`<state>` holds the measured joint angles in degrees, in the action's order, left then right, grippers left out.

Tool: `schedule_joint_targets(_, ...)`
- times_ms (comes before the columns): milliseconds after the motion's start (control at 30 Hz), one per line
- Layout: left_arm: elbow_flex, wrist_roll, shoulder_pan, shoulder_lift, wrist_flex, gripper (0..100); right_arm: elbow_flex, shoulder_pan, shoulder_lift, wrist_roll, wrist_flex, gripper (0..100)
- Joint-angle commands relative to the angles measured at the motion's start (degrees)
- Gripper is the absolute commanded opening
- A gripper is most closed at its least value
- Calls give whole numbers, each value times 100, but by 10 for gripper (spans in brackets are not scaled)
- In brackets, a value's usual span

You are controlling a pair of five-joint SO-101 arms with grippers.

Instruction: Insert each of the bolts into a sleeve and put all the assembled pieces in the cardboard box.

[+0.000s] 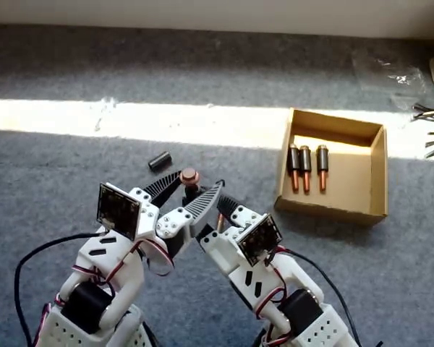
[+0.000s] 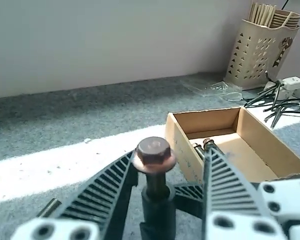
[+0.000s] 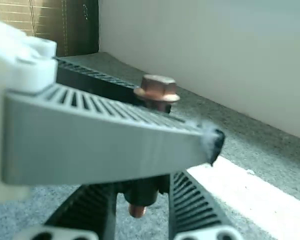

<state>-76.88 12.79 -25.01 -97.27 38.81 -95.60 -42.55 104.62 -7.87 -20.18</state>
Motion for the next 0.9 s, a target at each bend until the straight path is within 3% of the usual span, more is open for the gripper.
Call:
schedule_joint_targets(0,242,-62,479,-84,-237,207,-637,-13,66,-62,4,4)
schedule_joint_targets(300,347,-79,664,-84,-229,208,-637,-13,66,-62,-4,4)
schedule_joint_targets(467,470,-879,813,-92,-237,203,-637,-13,66,-62,-13,4)
schedule_joint_targets(633,778,-853,1332,-92,-246,198,-637,-4,66,-62,-13,4)
schedule_joint_targets(867,822,-818,1578,-92,-193,0,-637,-4,66,-62,-198,4)
